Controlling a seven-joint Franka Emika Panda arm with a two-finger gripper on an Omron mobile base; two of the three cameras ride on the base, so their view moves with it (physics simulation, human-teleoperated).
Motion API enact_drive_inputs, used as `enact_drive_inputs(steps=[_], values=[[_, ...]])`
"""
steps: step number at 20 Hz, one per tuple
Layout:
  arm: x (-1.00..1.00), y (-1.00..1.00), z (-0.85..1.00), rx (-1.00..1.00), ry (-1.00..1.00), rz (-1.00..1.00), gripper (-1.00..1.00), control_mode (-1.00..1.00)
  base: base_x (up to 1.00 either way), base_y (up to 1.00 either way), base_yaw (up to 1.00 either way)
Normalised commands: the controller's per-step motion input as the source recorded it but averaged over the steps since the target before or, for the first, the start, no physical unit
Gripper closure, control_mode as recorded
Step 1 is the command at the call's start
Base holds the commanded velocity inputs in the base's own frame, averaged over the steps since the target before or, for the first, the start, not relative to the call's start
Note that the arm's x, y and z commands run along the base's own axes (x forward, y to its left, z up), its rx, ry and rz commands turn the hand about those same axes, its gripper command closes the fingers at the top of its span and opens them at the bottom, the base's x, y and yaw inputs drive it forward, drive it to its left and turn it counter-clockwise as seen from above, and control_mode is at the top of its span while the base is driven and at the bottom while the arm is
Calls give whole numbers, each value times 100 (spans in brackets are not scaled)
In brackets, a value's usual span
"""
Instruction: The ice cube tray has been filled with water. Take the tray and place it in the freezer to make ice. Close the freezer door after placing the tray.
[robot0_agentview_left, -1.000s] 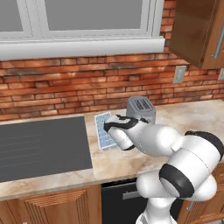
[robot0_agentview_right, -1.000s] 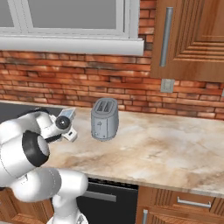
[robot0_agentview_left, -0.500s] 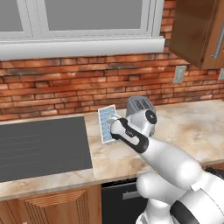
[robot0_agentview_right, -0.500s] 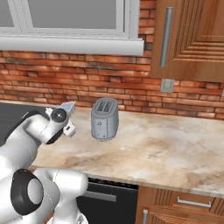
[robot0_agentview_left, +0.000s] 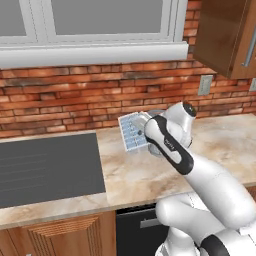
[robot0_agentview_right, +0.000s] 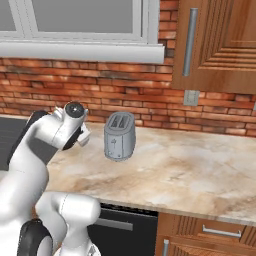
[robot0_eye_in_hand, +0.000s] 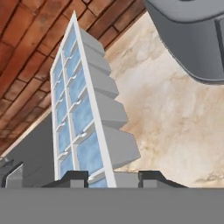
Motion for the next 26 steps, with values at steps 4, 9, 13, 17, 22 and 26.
enact_drive_inputs(steps=[4,9,13,17,22,26], values=[[-35,-14,26,14,0,5,100,-100,0,0,0],[-40,-9,17,11,0,1,100,-100,0,0,0],[-51,-9,27,4,-2,0,100,-100,0,0,0],[-57,-34,39,10,-4,0,100,-100,0,0,0],[-36,-61,15,10,0,0,100,-100,0,0,0],[-10,-49,7,9,0,0,100,-100,0,0,0]])
